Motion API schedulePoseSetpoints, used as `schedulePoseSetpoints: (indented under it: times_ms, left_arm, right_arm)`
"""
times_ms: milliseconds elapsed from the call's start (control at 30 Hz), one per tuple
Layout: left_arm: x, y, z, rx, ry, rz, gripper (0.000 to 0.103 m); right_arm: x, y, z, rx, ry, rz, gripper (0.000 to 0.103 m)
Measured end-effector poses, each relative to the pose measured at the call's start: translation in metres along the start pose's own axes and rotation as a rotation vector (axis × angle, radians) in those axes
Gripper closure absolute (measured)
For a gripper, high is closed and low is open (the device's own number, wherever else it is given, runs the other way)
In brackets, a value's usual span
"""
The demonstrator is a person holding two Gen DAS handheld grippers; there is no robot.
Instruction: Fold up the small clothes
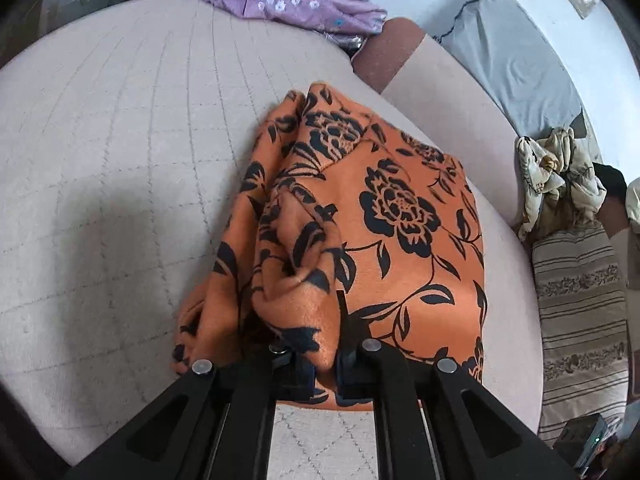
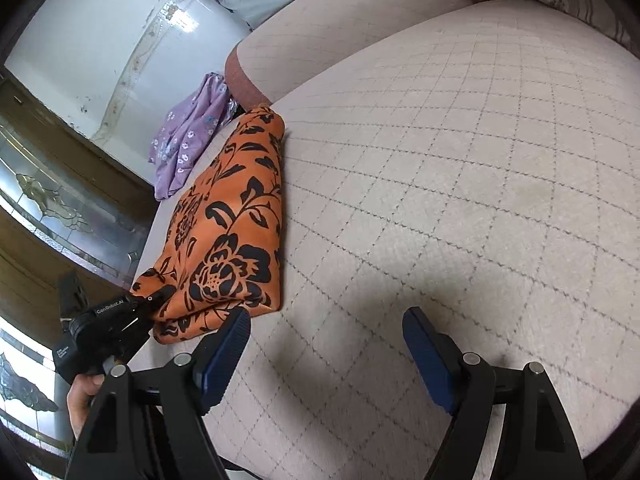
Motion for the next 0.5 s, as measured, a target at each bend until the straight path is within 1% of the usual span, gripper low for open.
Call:
schedulePoseSetpoints:
  times_ms: [67, 100, 133, 200, 233, 267, 333, 367, 400, 433, 500]
  left_arm:
    - [-0.027, 0.01, 0.013, 0.134, 0.005, 0.106, 0.096]
    - [-0.039, 0.014, 0.028, 0.225, 0.0, 0.16, 0.096]
    - [-0.048, 0.015, 0.04, 0.294, -0.003, 0.198, 0.096]
    - [-0.055, 0.015, 0.055, 0.422, 0.023, 0.258, 0.096]
    - [-0.051, 0.014, 0.053, 0.445, 0.047, 0.26, 0.096]
    - [-0.042, 0.012, 0.047, 0.432, 0.063, 0.237, 0.096]
    - [-0.014, -0.006, 0.009, 0.329, 0.122, 0.124, 0.096]
    - [-0.001, -0.016, -0.01, 0.293, 0.156, 0.073, 0.096]
    - [0.006, -0.022, -0.018, 0.277, 0.161, 0.043, 0.096]
    - [0.008, -0.023, -0.021, 0.272, 0.155, 0.042, 0.096]
    - [0.002, -0.01, -0.011, 0.28, 0.139, 0.059, 0.096]
  right_arm:
    - [-0.002, -0.004, 0.001, -0.008, -0.009, -0.007, 0.022]
    - [-0.002, -0.005, 0.002, -0.006, -0.012, -0.01, 0.022]
    - [-0.003, -0.006, 0.006, -0.002, -0.012, -0.009, 0.022]
    - [-0.001, -0.006, 0.008, -0.004, -0.014, -0.007, 0.022]
    - [-0.004, -0.009, 0.009, -0.008, -0.015, -0.006, 0.022]
    - [-0.004, -0.008, 0.008, -0.012, -0.016, -0.006, 0.022]
    - [-0.005, -0.007, 0.008, -0.009, -0.01, -0.007, 0.022]
    - [-0.006, -0.007, 0.009, -0.004, -0.006, -0.006, 0.022]
    - [-0.007, -0.007, 0.009, -0.001, -0.005, -0.005, 0.022]
    - [-0.007, -0.007, 0.009, 0.004, -0.004, -0.004, 0.022]
    - [-0.007, -0.006, 0.009, 0.005, -0.004, -0.004, 0.022]
Point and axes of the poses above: each gripper's, at about its wrist camera, not at the fingertips, and x roughly the way its jaws point, z to its right, y to its top, the point moved 9 cm from there along x, roughly the way its jaws point, and after that the axes turned 12 degrees about z, right-handed, at the moved point
